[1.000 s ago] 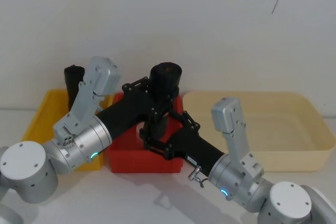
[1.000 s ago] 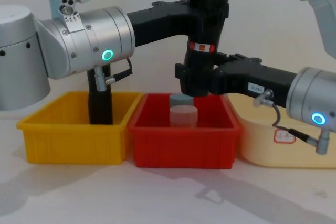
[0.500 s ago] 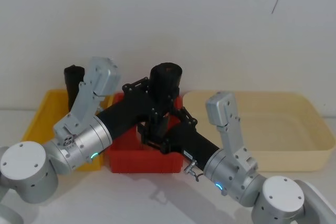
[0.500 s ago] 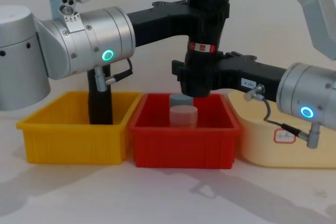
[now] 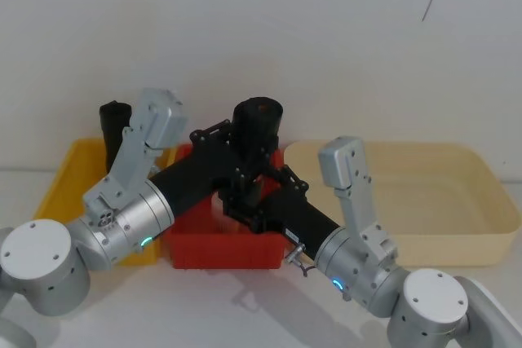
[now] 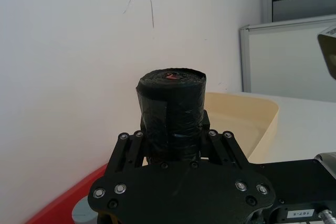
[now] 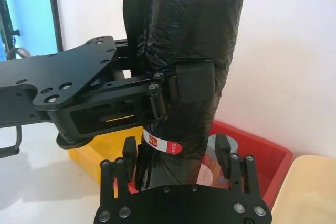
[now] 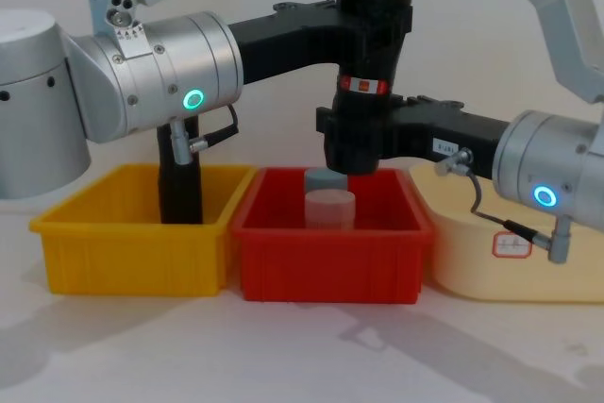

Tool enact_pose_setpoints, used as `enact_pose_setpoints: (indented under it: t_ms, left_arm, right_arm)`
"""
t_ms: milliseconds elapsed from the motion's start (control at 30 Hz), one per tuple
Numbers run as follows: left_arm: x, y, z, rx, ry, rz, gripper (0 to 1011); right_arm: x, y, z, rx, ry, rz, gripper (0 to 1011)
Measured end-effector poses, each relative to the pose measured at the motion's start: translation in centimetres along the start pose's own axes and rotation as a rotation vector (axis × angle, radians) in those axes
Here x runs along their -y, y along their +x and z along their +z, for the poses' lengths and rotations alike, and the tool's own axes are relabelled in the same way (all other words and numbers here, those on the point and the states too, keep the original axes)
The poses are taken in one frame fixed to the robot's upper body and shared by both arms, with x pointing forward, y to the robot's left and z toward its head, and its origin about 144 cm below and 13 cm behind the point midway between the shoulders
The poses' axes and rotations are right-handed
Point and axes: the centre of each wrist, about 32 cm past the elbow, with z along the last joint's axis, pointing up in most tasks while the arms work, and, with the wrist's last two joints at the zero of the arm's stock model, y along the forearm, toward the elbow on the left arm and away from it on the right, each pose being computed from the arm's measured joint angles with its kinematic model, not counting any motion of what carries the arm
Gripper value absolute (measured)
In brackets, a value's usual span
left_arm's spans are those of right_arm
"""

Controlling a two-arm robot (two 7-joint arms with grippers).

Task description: Pick up the garbage bag with the one hand and transfer it to the other hand.

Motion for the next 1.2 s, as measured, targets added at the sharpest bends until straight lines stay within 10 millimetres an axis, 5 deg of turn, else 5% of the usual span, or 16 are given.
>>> enact_pose_setpoints:
  t_ms: [433,933,1200]
  left_arm:
    - [0.0,0.0,0.0,0.0,0.0,0.0,464]
    - [0.0,0.0,0.0,-0.001,-0.001,-0.001,464]
    - [0.0,0.0,0.0,0.0,0.0,0.001,664]
  right_arm:
    - [-0.2,0.0,-0.1,-0.024,-0.013,-0.022,573]
    - [1.0,0.5,-0.3,-0.067,0.002,-0.038,562]
    - [1.5,0.9,-0.4,-0.091,0.034,-0.031,560]
